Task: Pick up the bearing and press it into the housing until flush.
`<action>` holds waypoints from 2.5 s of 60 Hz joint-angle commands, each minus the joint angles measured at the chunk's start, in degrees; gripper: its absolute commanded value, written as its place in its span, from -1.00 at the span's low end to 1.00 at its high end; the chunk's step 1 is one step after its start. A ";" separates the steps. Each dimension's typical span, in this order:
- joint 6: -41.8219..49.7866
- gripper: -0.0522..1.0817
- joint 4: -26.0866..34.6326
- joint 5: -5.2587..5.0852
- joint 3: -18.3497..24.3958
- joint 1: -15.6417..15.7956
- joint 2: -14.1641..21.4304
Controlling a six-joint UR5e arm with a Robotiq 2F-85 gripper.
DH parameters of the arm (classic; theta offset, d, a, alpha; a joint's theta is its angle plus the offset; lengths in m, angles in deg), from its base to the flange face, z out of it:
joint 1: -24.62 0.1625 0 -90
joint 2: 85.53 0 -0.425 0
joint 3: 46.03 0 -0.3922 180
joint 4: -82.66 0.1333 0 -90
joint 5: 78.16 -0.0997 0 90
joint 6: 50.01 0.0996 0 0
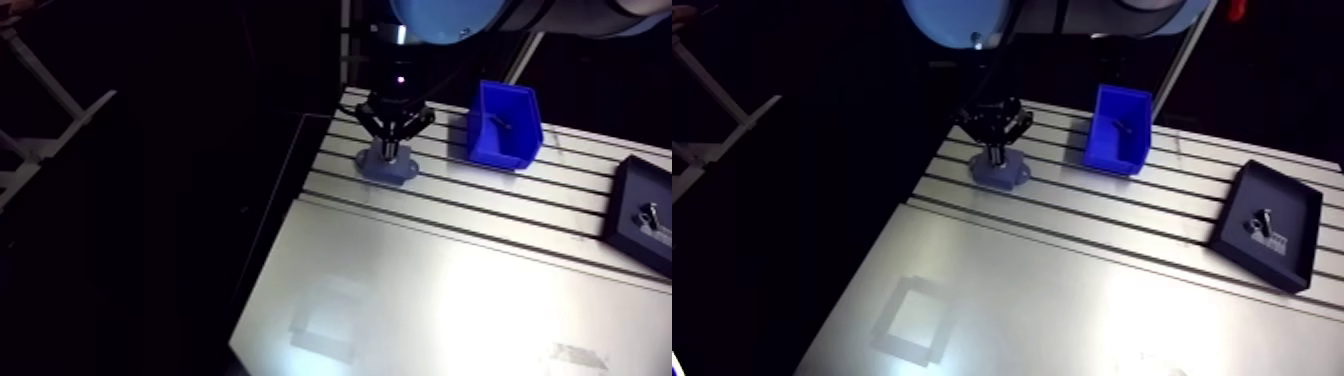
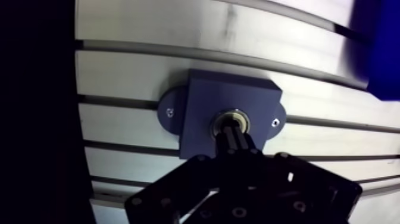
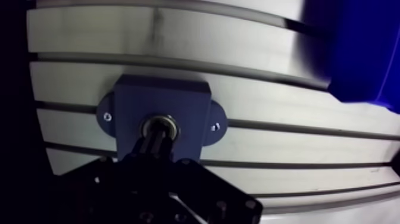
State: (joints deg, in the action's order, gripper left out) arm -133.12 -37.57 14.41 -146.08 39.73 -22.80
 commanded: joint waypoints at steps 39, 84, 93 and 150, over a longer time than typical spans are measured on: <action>0.11 -0.90 10.95 0.90 4.46 -2.14 8.09; -5.01 -0.90 30.45 -0.23 16.33 -12.09 15.09; -7.49 -0.90 32.53 -0.16 18.36 -12.90 15.88; -10.27 -0.90 33.96 -0.42 19.07 -14.14 19.21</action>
State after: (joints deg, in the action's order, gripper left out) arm -143.19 -3.64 13.97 -126.40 25.65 -4.65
